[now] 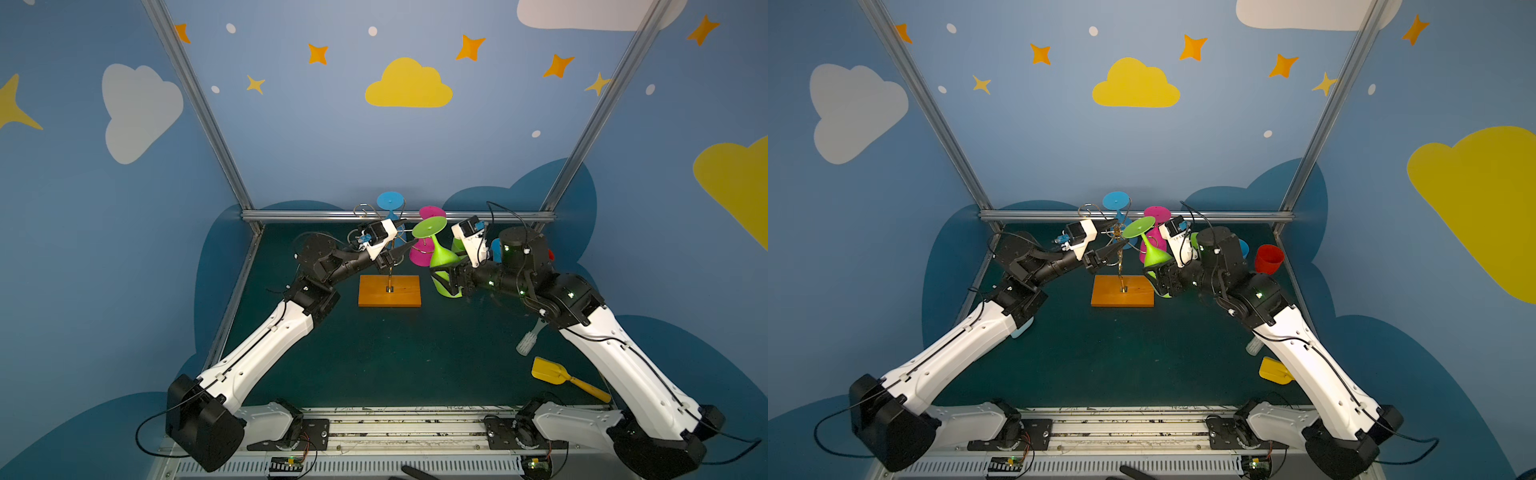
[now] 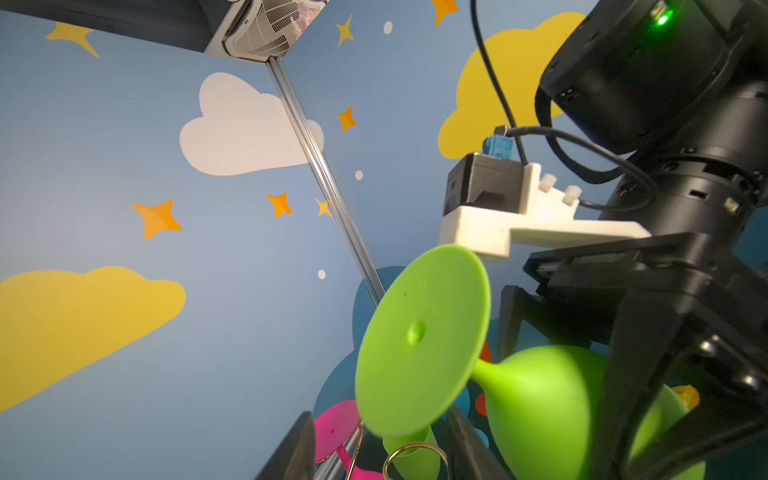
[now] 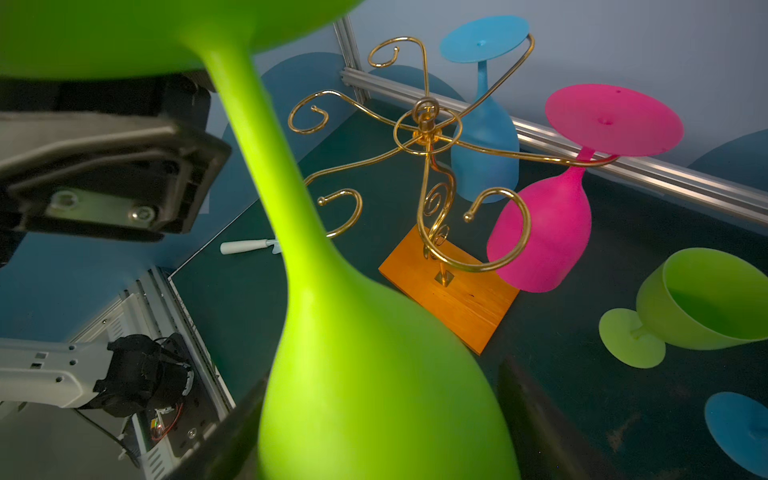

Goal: Take the wine glass off the wine glass rack
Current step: 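Close the right gripper on the green glass bowl while the left gripper holds the foot, then hold the green glass with both grippers and turn it bowl-down between them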

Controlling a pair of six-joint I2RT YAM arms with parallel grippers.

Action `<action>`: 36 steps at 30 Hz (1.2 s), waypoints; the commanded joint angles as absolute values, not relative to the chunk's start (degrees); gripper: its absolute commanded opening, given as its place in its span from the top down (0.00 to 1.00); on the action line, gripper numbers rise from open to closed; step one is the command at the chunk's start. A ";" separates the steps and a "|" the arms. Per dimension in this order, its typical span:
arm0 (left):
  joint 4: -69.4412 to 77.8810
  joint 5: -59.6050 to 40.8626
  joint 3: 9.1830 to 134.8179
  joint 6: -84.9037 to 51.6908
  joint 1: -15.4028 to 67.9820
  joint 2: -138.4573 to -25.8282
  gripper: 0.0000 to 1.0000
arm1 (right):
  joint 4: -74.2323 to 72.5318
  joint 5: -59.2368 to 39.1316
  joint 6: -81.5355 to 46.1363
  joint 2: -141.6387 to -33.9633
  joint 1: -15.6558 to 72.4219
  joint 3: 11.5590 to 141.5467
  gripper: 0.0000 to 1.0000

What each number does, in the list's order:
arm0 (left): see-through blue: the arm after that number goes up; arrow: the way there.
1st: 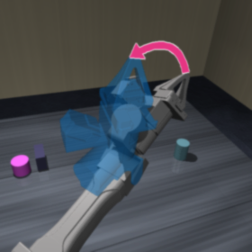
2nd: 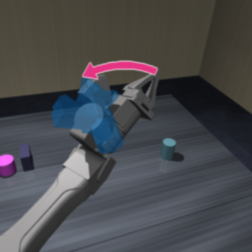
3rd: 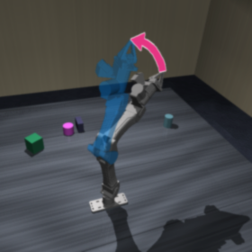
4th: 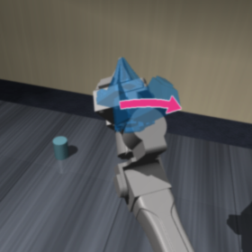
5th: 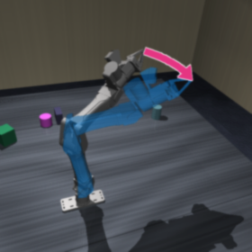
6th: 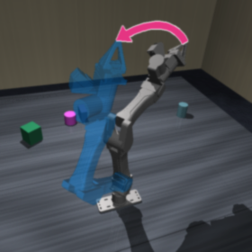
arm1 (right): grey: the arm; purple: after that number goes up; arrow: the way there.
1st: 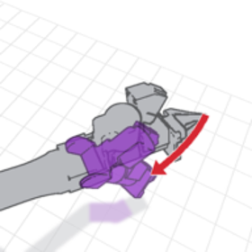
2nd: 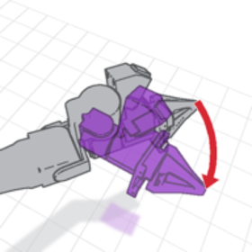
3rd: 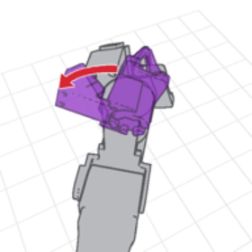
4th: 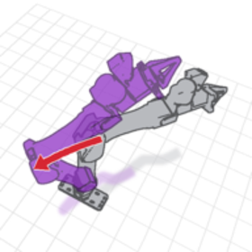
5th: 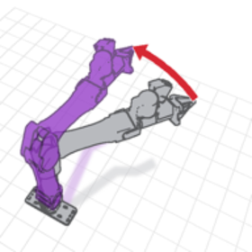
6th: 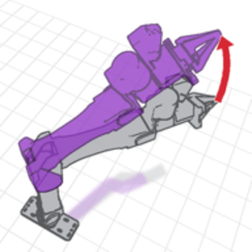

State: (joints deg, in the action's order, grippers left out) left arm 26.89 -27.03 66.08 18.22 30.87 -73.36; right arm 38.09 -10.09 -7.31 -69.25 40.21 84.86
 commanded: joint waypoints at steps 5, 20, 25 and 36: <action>27.07 -27.59 66.71 23.55 31.55 -72.42 0.56 | 37.79 -12.29 -8.28 -70.57 42.39 86.93 0.78; 25.09 -27.65 66.85 25.24 31.73 -71.07 0.92 | 37.80 -12.13 -9.03 -70.86 44.30 86.93 0.68; 25.31 -25.87 65.95 24.00 31.73 -69.93 0.97 | 36.89 -12.40 -9.80 -70.50 44.21 86.80 0.51; 21.21 -13.78 63.15 9.54 31.73 -66.20 0.97 | 26.90 -13.61 -11.22 -64.61 42.23 82.30 0.16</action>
